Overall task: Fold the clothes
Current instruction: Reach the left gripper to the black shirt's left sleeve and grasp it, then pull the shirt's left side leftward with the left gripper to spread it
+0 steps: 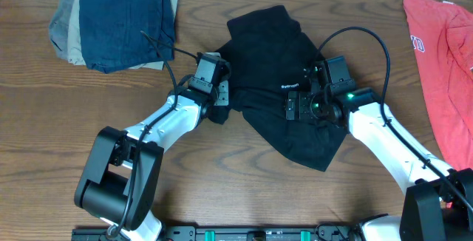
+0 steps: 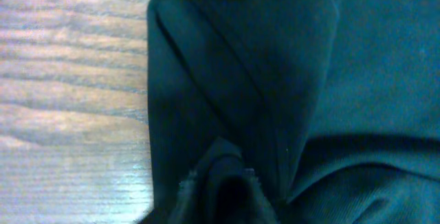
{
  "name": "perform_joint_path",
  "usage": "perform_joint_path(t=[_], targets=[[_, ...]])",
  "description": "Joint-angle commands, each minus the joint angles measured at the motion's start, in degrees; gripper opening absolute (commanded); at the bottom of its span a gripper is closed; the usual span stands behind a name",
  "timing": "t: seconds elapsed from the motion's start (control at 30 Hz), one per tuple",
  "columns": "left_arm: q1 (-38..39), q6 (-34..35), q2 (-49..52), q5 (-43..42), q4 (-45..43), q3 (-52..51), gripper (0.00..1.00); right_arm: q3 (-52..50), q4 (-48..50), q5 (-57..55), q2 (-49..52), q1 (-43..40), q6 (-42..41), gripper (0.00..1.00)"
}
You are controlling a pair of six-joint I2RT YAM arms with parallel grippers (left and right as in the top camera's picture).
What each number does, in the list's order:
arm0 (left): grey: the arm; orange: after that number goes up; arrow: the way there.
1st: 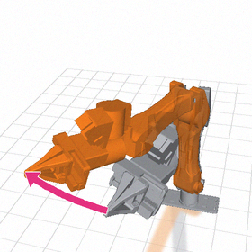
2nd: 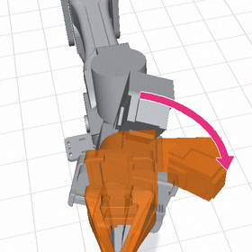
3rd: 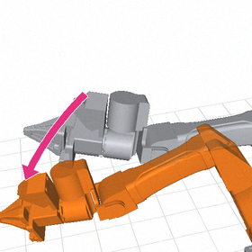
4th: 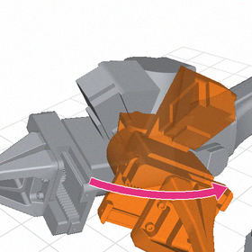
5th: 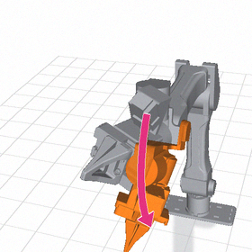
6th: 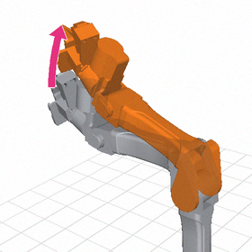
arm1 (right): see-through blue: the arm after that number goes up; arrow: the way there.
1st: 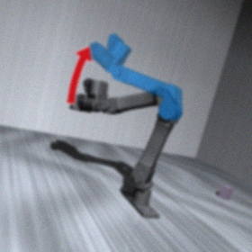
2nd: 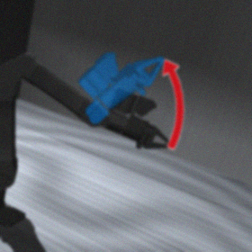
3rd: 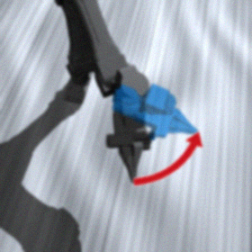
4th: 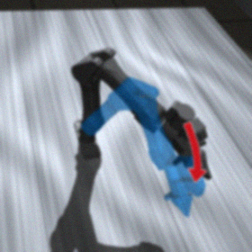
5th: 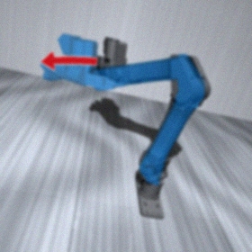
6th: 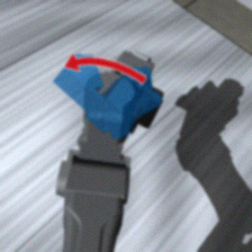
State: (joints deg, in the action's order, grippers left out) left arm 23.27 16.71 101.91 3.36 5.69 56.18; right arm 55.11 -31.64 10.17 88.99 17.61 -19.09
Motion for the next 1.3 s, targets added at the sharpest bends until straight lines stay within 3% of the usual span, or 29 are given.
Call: perform_joint_path(t=[0.0,0.37,0.63,0.97,1.1,1.2,1.27], targets=[[-0.4,0.1,0.8,0.8,0.0,0.8,0.09,0.3,0.1,-0.5,0.4,0.6,-0.8,0.99],[-4.9,0.6,-6.8,2.3,9.3,0.8,0.06,0.3,0.1,-0.5,0.4,0.6,-0.8,0.99],[-14.1,12.7,-16.5,6.3,24.8,0.8,0.06,0.3,0.5,0.1,0.4,0.6,-0.8,0.99],[-20.3,18.5,-18.0,6.4,36.5,-1.1,0.06,0.3,-5.1,10.9,0.4,0.6,1.6,0.99],[-22.9,26.8,-18.1,7.6,39.6,-2.0,0.06,0.3,-11.4,5.7,-0.4,-0.4,-1.3,0.99],[-24.9,33.5,-18.1,8.7,42.1,-2.9,0.06,0.3,-16.4,-3.5,-1.3,-2.1,-8.1,0.99],[-25.6,34.5,-18.1,8.7,42.3,-3.9,0.06,0.3,-18.6,-9.3,-1.9,-3.5,-13.6,0.99]])
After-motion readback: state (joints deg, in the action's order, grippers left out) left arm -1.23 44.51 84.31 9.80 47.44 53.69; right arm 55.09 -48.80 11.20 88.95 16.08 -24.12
